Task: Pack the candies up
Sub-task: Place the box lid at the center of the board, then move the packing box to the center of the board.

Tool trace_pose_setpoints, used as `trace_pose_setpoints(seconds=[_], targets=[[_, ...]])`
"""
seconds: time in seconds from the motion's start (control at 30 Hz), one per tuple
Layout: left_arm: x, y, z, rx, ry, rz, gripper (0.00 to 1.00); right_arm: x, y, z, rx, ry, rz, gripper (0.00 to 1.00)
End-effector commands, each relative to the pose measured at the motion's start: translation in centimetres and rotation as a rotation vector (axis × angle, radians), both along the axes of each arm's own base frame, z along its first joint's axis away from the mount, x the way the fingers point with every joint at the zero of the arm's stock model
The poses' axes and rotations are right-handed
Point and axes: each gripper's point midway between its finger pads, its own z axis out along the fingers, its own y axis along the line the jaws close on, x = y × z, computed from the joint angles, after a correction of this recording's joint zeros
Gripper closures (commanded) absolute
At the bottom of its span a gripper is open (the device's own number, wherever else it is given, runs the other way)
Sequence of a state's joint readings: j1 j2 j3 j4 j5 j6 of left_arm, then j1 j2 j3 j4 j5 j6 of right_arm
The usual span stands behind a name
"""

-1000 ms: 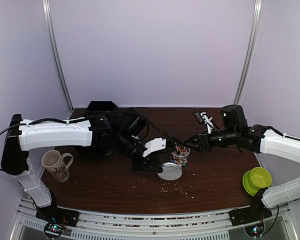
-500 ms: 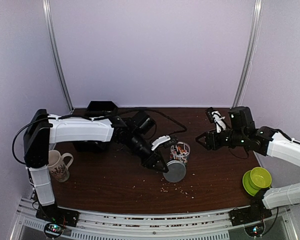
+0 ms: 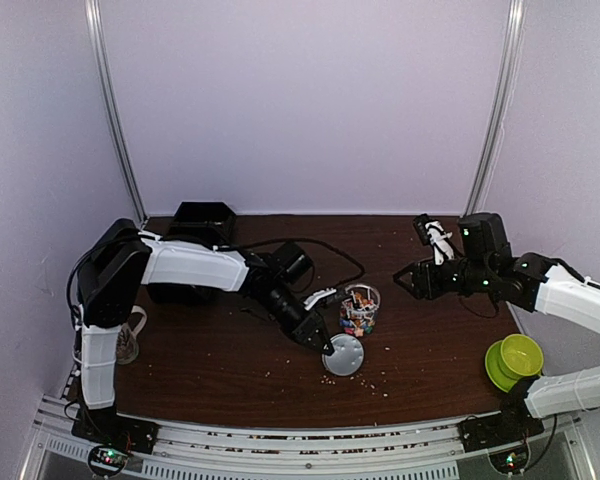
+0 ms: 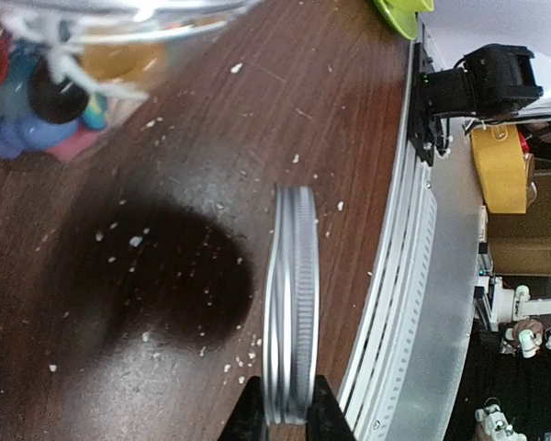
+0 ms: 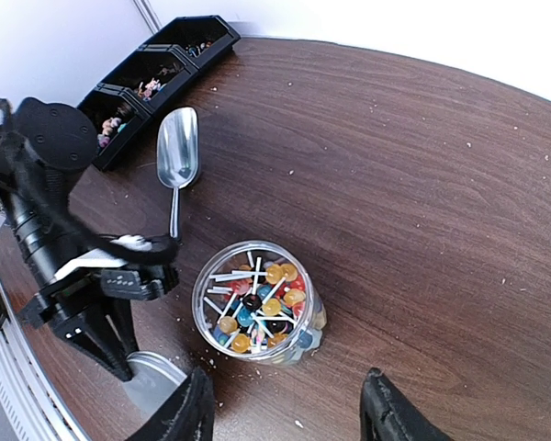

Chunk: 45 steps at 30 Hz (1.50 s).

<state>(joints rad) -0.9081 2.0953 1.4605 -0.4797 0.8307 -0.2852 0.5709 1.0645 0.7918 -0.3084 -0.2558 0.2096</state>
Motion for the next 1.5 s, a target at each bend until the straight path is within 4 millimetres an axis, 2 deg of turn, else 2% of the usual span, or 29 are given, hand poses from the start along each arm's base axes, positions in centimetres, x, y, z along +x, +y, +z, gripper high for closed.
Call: trace_pose_setpoints(seconds=[0.0,0.2,0.43,0.8,0.87,1.0,1.03,1.07,1.33,1.47], targets=[[1.1,0.4,-1.7,0.026,0.059,0.05,0.93,0.2,-0.5,0.3,-0.007,-0.005,-0.023,0.46],[1.3,0.7,-2.7,0.048,0.072,0.06,0.86,0.2,-0.4,-0.1,-0.011,0.01,-0.016,0.45],[1.8,1.3,-3.0,0.085,0.039,0.081,0.65,-0.1,0.6,-1.0,0.004,0.046,0.029,0.39],[4.6,3.1,-0.6,0.122,-0.096,0.15,0.43,-0.5,1.6,-2.9,0.023,0.11,0.07,0.36],[5.1,3.3,0.4,0.125,-0.135,0.159,0.39,-0.5,1.8,-3.1,0.029,0.118,0.071,0.35],[6.5,4.2,3.7,0.122,-0.244,0.191,0.27,-0.6,2.6,-4.2,0.028,0.145,0.087,0.35],[6.8,4.6,4.5,0.126,-0.274,0.203,0.13,-0.8,2.9,-4.4,0.02,0.149,0.099,0.35],[7.3,5.0,5.5,0.125,-0.311,0.215,0.03,-1.0,3.1,-4.7,0.008,0.153,0.113,0.36],[10.0,10.7,12.0,0.202,-0.578,0.361,0.02,-2.6,4.6,-7.0,-0.128,0.178,0.194,0.23],[10.7,13.9,14.8,0.223,-0.683,0.457,0.02,-2.5,4.9,-8.2,-0.172,0.19,0.178,0.11]])
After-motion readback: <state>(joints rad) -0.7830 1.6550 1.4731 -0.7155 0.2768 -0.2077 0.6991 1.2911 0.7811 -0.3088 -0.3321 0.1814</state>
